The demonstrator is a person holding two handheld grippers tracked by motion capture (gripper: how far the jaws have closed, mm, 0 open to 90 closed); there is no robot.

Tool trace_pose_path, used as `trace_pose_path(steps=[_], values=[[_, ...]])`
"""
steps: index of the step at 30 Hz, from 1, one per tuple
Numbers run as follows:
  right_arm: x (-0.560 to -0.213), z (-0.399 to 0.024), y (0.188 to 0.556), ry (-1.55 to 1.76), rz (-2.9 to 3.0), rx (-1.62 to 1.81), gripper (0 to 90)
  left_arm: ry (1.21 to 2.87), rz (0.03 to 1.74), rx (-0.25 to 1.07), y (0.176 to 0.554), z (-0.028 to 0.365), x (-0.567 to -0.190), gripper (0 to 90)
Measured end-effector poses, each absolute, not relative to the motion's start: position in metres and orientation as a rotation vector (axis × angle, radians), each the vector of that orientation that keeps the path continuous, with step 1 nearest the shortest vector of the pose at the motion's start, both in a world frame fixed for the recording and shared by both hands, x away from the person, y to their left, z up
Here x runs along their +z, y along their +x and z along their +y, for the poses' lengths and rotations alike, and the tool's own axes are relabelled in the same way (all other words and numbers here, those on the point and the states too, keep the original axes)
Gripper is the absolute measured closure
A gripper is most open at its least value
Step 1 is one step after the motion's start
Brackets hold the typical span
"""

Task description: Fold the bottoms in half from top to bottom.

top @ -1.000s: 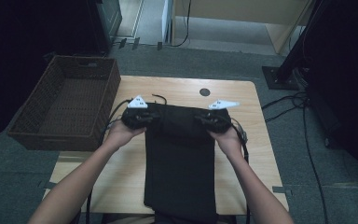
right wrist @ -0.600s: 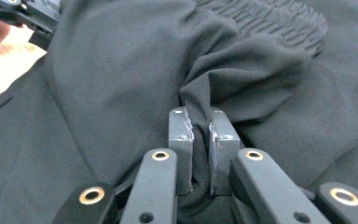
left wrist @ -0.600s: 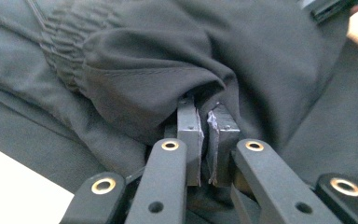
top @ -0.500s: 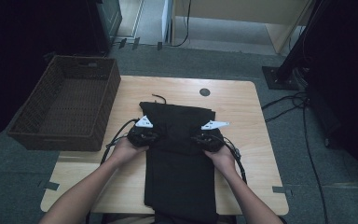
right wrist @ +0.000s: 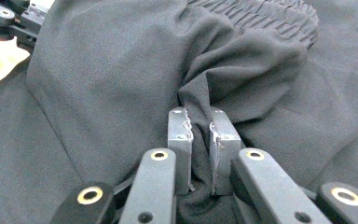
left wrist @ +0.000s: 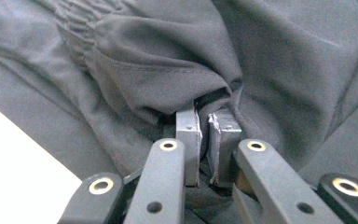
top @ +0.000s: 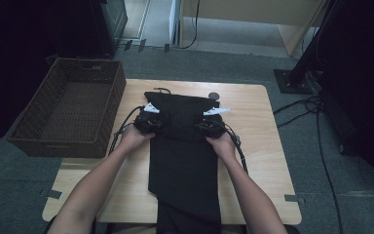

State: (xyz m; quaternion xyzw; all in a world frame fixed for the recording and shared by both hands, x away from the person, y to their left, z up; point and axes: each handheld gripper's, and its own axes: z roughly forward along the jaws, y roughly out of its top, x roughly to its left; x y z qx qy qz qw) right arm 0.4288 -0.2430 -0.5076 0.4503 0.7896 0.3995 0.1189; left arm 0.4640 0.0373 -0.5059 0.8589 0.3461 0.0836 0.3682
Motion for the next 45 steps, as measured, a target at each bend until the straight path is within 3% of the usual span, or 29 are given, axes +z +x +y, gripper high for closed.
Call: trace_pose_path(steps=[7, 11, 14, 15, 17, 20, 21, 24, 25, 30, 38, 45], values=[[-0.505, -0.241, 0.453, 1.421, 2.252, 1.161, 82.0, 2.182, 0.969, 0.257, 0.483, 0.033, -0.502, 87.1], [-0.486, -0.242, 0.451, 1.401, 2.222, 1.170, 82.9, 2.092, 0.926, 0.319, 0.476, 0.036, -0.476, 88.5], [-0.442, -0.252, 0.433, 1.306, 2.162, 1.274, 83.0, 2.058, 0.842, 0.368, 0.458, 0.041, -0.441, 88.7], [-0.442, -0.252, 0.433, 1.306, 2.162, 1.274, 83.0, 2.058, 0.842, 0.368, 0.458, 0.041, -0.441, 88.7], [-0.412, -0.261, 0.408, 1.257, 2.128, 1.364, 83.0, 1.997, 0.767, 0.365, 0.429, 0.046, -0.417, 88.6], [-0.400, -0.266, 0.387, 1.228, 2.131, 1.393, 83.0, 2.004, 0.721, 0.340, 0.406, 0.049, -0.411, 88.4], [-0.401, -0.270, 0.362, 1.184, 2.182, 1.359, 83.0, 2.046, 0.684, 0.305, 0.383, 0.051, -0.416, 88.1], [-0.412, -0.271, 0.344, 1.170, 2.226, 1.326, 83.0, 2.100, 0.664, 0.248, 0.364, 0.053, -0.430, 87.9], [-0.432, -0.273, 0.327, 1.210, 2.272, 1.315, 82.9, 2.145, 0.659, 0.199, 0.349, 0.053, -0.447, 87.6], [-0.476, -0.273, 0.307, 1.311, 2.358, 1.275, 82.9, 2.228, 0.691, 0.097, 0.332, 0.050, -0.486, 87.1], [-0.506, -0.274, 0.308, 1.352, 2.426, 1.220, 82.8, 2.239, 0.746, 0.051, 0.339, 0.051, -0.507, 85.7], [-0.509, -0.274, 0.349, 1.397, 2.368, 1.242, 82.8, 2.169, 0.830, 0.117, 0.377, 0.050, -0.512, 85.6]])
